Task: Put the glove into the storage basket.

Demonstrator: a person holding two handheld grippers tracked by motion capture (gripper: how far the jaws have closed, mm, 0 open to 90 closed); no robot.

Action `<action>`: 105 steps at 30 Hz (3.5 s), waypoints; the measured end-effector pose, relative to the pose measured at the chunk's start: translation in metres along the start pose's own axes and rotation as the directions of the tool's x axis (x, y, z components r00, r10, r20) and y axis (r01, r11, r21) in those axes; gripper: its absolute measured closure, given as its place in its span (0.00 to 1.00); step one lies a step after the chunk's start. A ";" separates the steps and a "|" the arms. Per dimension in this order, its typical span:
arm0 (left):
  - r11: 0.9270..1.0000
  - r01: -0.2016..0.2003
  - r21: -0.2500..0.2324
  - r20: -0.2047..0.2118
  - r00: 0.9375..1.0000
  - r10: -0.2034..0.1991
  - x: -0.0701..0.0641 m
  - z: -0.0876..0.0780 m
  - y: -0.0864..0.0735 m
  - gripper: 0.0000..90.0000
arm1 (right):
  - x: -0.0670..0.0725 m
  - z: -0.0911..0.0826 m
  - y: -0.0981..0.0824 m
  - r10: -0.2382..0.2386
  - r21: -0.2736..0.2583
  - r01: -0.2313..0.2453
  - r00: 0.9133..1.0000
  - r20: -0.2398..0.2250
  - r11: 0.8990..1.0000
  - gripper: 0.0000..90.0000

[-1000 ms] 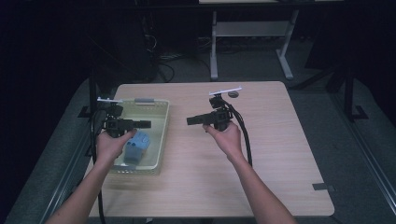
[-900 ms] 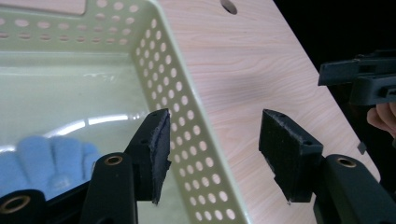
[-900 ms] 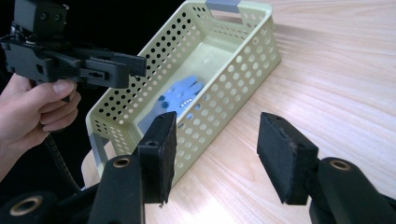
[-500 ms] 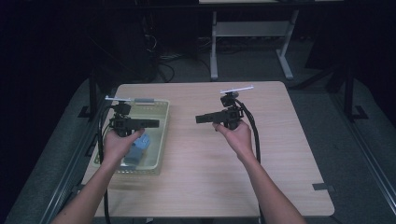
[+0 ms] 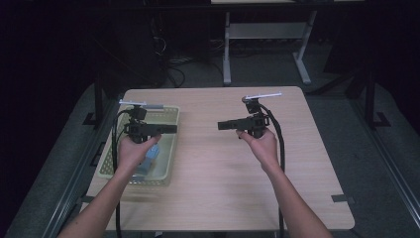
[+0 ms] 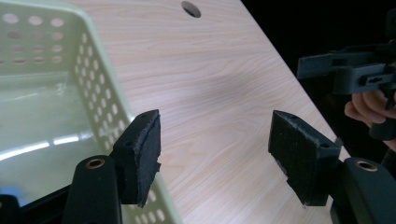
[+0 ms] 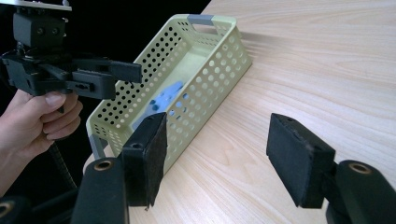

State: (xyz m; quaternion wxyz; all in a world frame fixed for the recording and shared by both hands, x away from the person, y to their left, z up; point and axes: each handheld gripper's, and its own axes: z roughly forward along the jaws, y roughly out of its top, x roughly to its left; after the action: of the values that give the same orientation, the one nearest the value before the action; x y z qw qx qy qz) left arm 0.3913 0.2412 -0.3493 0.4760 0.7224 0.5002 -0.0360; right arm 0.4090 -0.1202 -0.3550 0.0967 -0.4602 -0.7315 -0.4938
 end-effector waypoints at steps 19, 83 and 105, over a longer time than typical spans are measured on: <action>1.000 -0.028 0.001 0.037 0.999 0.028 -0.018 0.020 -0.001 0.32 | -0.022 -0.025 -0.013 0.044 -0.011 -0.044 0.998 0.035 0.999 0.39; 0.986 -0.151 0.065 0.119 0.983 0.143 -0.074 0.076 -0.078 0.28 | -0.091 -0.090 -0.113 0.222 -0.049 -0.218 0.970 0.098 0.975 0.34; 0.970 -0.231 0.081 0.174 0.961 0.214 -0.092 0.080 -0.123 0.28 | -0.101 -0.117 -0.161 0.246 -0.083 -0.238 0.963 0.105 0.968 0.31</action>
State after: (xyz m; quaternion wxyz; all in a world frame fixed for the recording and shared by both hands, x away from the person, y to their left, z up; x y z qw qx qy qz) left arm 0.2864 0.1254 -0.4245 0.4795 0.7918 0.3726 -0.0666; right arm 0.3048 -0.2877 -0.4598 0.0982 -0.5769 -0.6564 -0.4761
